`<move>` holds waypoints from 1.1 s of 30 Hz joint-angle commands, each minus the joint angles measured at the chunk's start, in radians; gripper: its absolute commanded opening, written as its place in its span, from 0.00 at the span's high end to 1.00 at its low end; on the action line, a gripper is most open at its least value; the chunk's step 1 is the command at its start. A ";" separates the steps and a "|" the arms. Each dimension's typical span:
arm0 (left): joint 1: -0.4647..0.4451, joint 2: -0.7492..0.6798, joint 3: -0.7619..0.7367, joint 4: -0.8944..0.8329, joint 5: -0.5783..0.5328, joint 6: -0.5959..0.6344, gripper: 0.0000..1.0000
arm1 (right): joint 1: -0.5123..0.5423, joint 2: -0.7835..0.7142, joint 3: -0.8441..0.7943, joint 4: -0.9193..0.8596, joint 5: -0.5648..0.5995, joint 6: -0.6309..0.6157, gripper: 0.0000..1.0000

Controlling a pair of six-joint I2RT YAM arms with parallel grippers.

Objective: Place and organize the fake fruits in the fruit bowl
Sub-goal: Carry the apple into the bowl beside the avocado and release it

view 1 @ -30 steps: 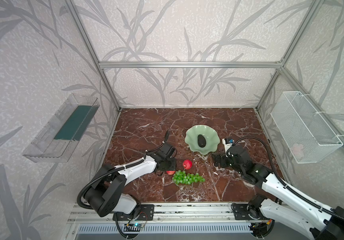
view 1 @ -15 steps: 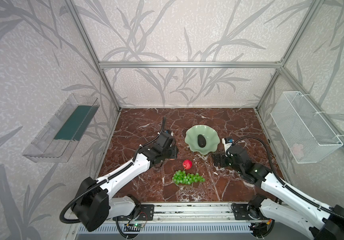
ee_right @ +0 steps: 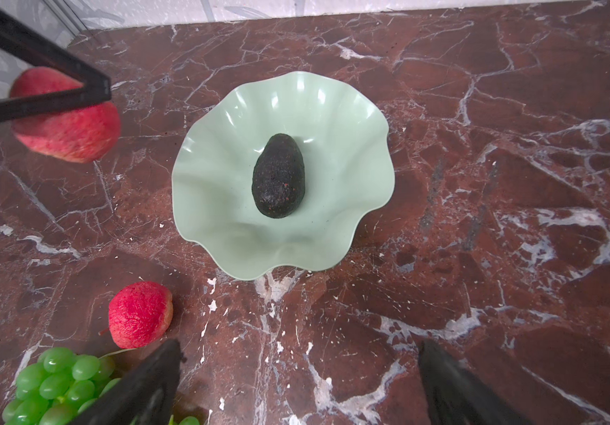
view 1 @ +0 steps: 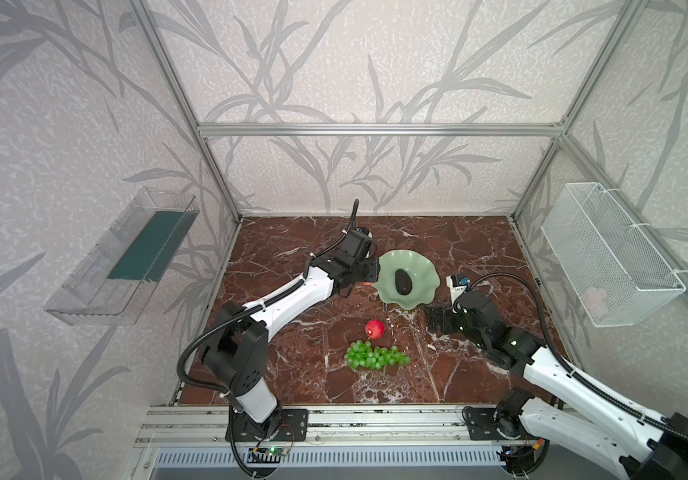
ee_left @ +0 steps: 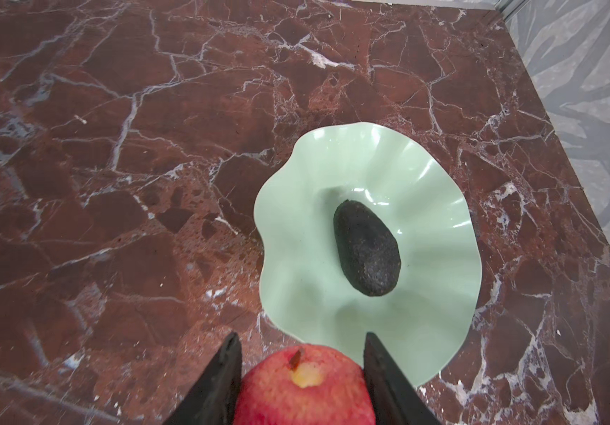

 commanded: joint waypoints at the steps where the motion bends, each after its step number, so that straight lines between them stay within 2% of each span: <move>1: 0.003 0.091 0.081 0.010 -0.011 0.020 0.53 | 0.003 -0.013 0.021 -0.036 0.026 0.008 0.01; 6: 0.001 0.209 0.186 0.012 -0.006 0.006 0.53 | 0.002 -0.028 0.016 -0.050 0.034 0.014 0.01; 13: -0.001 0.317 0.216 0.079 0.020 -0.066 0.54 | 0.003 -0.040 0.008 -0.060 0.041 0.014 0.01; 27: -0.034 0.432 0.295 0.030 0.018 -0.091 0.53 | 0.001 -0.057 0.000 -0.076 0.054 0.013 0.01; 29: -0.036 0.436 0.301 0.030 0.021 -0.095 0.51 | 0.001 -0.059 0.000 -0.077 0.054 0.013 0.01; 33: -0.040 0.442 0.320 0.010 0.018 -0.098 0.39 | 0.002 -0.063 0.002 -0.086 0.057 0.012 0.01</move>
